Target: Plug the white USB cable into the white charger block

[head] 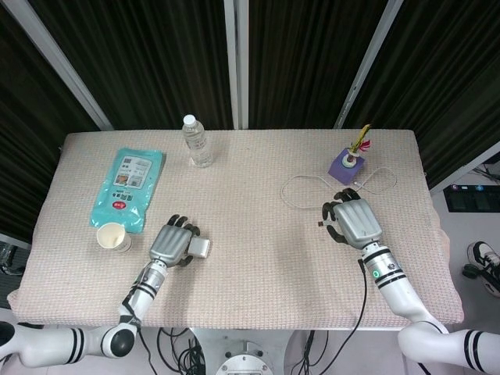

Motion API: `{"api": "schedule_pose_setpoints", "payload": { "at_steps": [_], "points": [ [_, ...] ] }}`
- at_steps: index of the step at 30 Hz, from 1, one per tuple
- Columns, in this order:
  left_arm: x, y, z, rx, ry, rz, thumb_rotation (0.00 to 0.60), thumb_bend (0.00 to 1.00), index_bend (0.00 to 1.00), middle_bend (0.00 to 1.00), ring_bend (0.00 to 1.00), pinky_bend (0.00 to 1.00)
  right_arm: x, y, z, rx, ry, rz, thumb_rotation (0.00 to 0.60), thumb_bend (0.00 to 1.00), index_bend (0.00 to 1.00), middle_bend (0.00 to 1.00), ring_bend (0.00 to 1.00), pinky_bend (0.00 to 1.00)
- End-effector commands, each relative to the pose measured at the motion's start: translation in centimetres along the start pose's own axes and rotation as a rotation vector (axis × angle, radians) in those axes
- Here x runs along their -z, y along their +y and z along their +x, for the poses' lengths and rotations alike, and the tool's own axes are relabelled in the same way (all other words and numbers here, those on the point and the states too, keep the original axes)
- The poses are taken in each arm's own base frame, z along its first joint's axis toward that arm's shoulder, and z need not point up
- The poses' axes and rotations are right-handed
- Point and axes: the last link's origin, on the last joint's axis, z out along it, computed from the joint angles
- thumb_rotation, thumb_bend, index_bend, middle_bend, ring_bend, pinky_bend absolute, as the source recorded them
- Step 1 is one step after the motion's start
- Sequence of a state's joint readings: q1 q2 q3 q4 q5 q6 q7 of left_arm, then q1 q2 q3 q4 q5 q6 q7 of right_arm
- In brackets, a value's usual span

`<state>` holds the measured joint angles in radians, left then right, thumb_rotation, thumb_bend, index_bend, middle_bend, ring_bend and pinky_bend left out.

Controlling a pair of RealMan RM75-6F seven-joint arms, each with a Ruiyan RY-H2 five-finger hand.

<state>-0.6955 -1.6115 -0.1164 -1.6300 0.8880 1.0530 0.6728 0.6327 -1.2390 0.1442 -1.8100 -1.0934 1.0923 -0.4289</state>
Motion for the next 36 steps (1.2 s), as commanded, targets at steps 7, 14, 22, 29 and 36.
{"api": "schedule_pose_setpoints", "payload": {
  "at_steps": [7, 14, 22, 29, 36],
  "points": [
    [-0.3, 0.4, -0.3, 0.01, -0.02, 0.001, 0.596, 0.23, 0.31, 0.3, 0.11, 0.11, 0.0, 0.3, -0.1, -0.003, -0.002, -0.005, 0.6, 0.33, 0.57, 0.52, 0.25, 0.18],
    [-0.5, 0.4, -0.4, 0.029, -0.026, 0.009, 0.595, 0.29, 0.35, 0.33, 0.14, 0.12, 0.0, 0.4, -0.2, -0.006, -0.004, -0.008, 0.6, 0.33, 0.57, 0.52, 0.25, 0.18],
    [-0.6, 0.2, 0.5, 0.073, 0.03, 0.015, 0.595, 0.32, 0.44, 0.42, 0.23, 0.17, 0.0, 0.0, -0.1, -0.003, 0.001, 0.002, 0.6, 0.33, 0.57, 0.52, 0.25, 0.18],
    [-1.7, -0.4, 4.1, 0.111, 0.115, 0.046, 0.6, 0.32, 0.46, 0.46, 0.26, 0.19, -1.0, -2.7, 0.2, -0.028, 0.001, 0.071, 0.6, 0.33, 0.57, 0.53, 0.25, 0.19],
    [-2.3, 0.4, 7.4, 0.112, 0.164, 0.064, 0.6, 0.32, 0.46, 0.47, 0.28, 0.2, -4.6, -7.3, 0.0, -0.04, -0.035, 0.126, 0.6, 0.33, 0.57, 0.53, 0.25, 0.19]
  ]
}}
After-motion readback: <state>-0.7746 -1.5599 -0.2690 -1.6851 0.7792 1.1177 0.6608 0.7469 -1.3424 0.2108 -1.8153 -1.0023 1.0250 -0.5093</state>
